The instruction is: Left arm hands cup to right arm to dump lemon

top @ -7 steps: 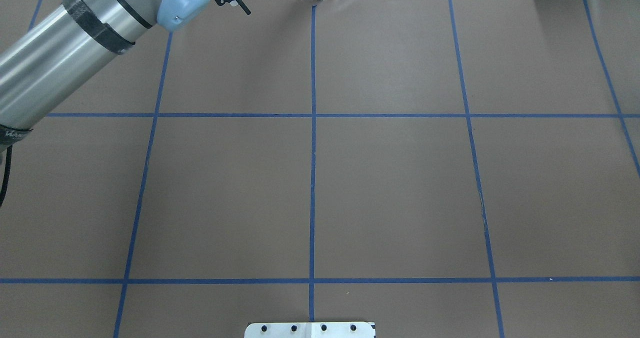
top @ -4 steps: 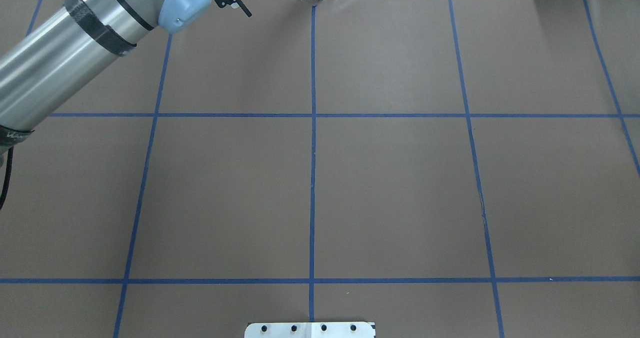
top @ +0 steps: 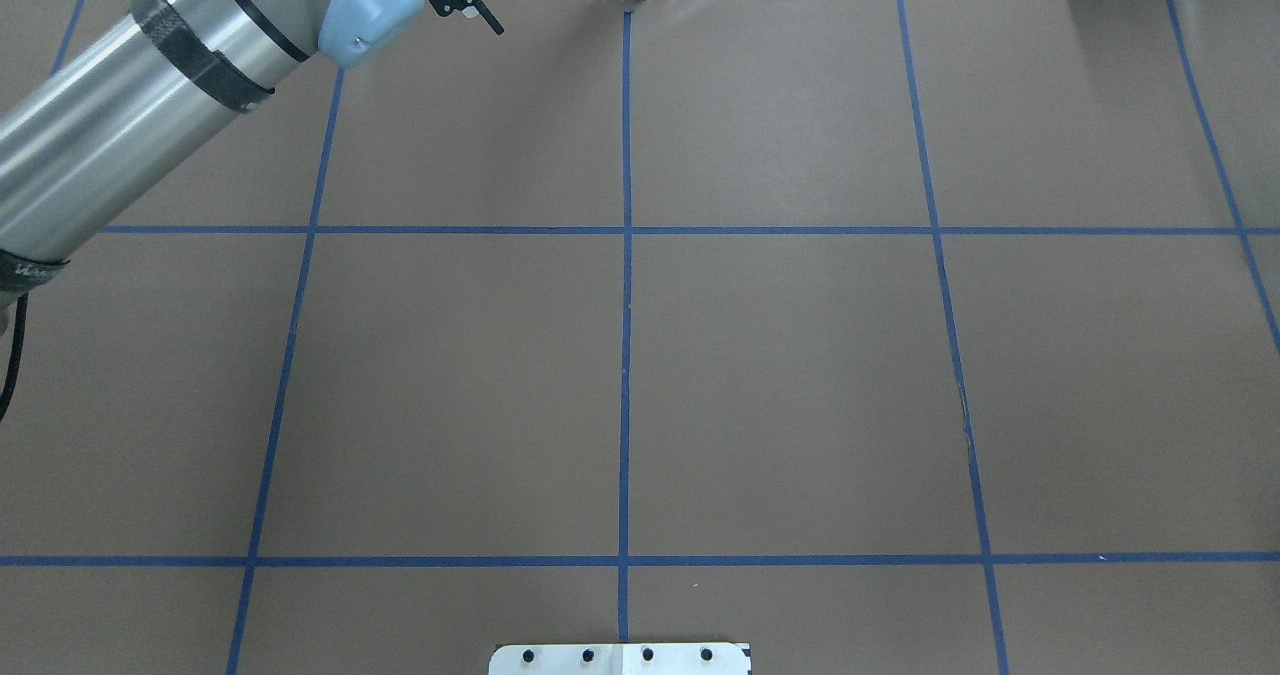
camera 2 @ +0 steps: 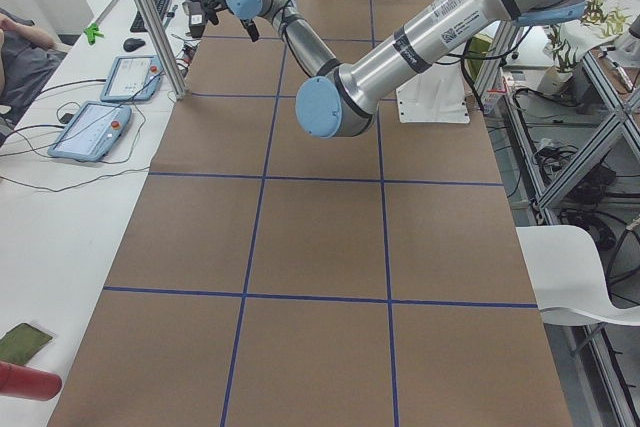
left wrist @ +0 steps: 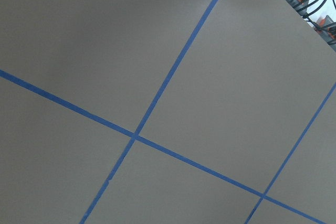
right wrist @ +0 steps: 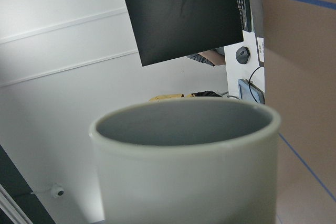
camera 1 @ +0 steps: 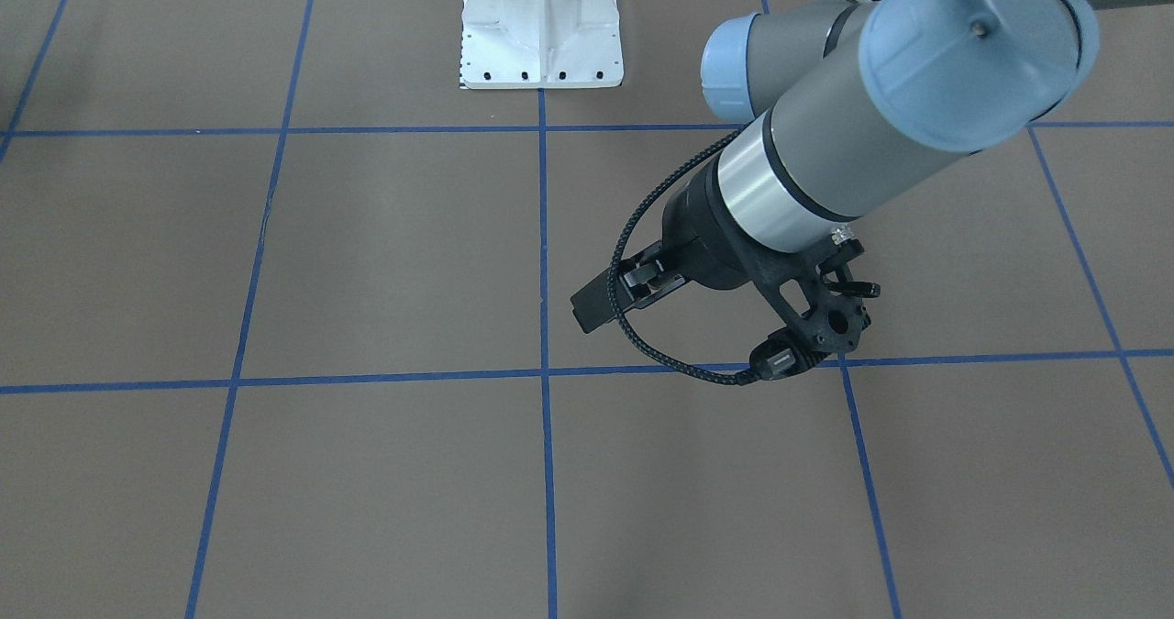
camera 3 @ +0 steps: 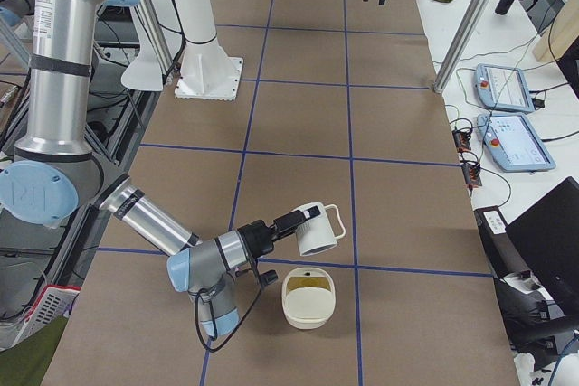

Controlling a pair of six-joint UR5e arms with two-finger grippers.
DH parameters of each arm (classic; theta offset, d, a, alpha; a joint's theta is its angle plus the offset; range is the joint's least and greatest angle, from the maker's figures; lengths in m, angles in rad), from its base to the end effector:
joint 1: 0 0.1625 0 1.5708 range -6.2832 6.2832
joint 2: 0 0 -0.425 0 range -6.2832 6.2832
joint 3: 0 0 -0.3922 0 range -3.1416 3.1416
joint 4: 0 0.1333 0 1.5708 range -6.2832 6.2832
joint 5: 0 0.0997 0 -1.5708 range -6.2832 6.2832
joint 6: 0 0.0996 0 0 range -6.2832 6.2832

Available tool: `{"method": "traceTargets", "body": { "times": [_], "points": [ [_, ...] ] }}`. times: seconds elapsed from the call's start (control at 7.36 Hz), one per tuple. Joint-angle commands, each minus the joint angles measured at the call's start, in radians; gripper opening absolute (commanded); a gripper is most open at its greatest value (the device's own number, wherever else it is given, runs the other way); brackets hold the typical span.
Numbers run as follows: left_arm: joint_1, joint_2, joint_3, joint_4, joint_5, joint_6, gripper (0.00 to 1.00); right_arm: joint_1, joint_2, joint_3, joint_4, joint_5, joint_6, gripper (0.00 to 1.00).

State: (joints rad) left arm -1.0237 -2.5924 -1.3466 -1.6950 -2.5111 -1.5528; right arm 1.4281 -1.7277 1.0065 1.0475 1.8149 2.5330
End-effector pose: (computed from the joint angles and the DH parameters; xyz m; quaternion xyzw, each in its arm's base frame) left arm 0.3417 -0.6625 0.0598 -0.1547 0.5458 -0.2083 0.7967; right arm 0.0672 -0.3003 0.7158 0.1171 -0.8011 0.5019 0.3043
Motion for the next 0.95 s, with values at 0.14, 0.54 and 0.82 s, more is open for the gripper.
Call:
{"method": "traceTargets", "body": {
  "times": [0.14,0.54,0.82],
  "points": [
    [0.005,0.000,0.000,0.000,0.001,0.000,1.00,0.000,-0.013,-0.005,-0.010,0.099,-0.332,0.05],
    [0.005,0.006,0.000,0.000,0.001,0.005,1.00,0.000,-0.042,-0.005,-0.076,0.165,-0.708,0.05],
    [0.007,0.006,-0.012,0.000,0.039,0.010,1.00,0.000,-0.046,0.010,-0.131,0.190,-0.914,0.04]
  ]
}}
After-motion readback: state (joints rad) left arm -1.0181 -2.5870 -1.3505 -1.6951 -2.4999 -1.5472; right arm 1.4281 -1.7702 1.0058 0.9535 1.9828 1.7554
